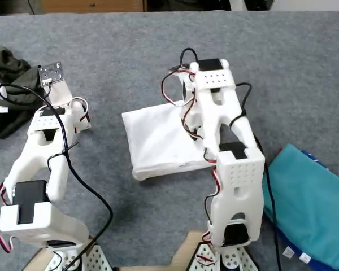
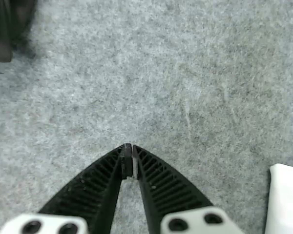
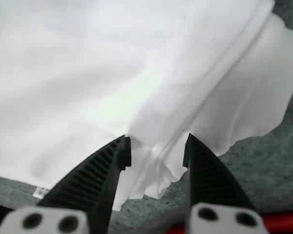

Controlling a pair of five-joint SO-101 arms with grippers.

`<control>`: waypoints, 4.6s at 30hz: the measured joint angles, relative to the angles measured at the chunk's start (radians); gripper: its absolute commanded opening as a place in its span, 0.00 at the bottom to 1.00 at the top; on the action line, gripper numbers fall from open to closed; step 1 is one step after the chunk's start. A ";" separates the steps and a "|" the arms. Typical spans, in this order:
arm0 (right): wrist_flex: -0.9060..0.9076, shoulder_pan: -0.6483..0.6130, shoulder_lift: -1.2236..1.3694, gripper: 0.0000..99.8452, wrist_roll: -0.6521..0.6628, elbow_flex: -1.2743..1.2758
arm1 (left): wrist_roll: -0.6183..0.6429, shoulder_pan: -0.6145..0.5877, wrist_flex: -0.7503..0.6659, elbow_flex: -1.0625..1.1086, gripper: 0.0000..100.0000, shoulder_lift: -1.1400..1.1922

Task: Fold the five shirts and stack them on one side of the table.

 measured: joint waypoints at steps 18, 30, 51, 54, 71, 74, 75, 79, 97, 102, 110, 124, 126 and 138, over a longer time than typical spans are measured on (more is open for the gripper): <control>-0.078 0.000 0.012 0.06 0.000 0.014 | 0.000 0.000 0.000 0.000 0.02 0.000; -0.058 0.005 0.012 0.02 0.000 -0.014 | 0.000 0.000 0.000 0.000 0.02 0.000; 0.060 0.169 0.035 0.01 0.048 -0.293 | 0.000 0.000 0.000 0.000 0.02 0.000; 0.052 0.195 0.066 0.01 0.078 -0.299 | 0.000 0.000 0.000 0.000 0.02 0.000; 0.068 0.279 -0.006 0.02 0.170 -0.393 | 0.057 0.212 0.115 -0.140 0.02 -0.035; 0.068 0.281 -0.107 0.01 0.178 -0.242 | 0.095 0.287 0.123 -0.210 0.02 -0.026; 0.066 0.281 -0.143 0.00 0.180 -0.181 | 0.103 0.311 0.123 -0.233 0.02 -0.009; -0.011 0.281 -0.284 0.00 0.183 0.075 | 0.143 0.388 0.118 -0.321 0.02 0.106; -0.379 0.408 -0.198 0.00 0.247 0.361 | 0.172 0.410 0.107 -0.532 0.02 0.400; -0.308 0.427 -0.198 0.00 0.265 0.258 | 0.172 0.410 0.107 -0.532 0.02 0.400; -0.163 0.399 -0.198 0.00 0.269 0.143 | 0.172 0.410 0.107 -0.534 0.02 0.410; -0.233 0.192 -0.120 0.00 0.224 0.181 | 0.172 0.410 0.107 -0.534 0.02 0.410; -0.249 0.209 -0.084 0.00 0.224 0.184 | 0.172 0.410 0.107 -0.534 0.02 0.410; -0.296 0.324 -0.037 0.00 0.272 0.178 | 0.173 0.410 0.107 -0.534 0.02 0.410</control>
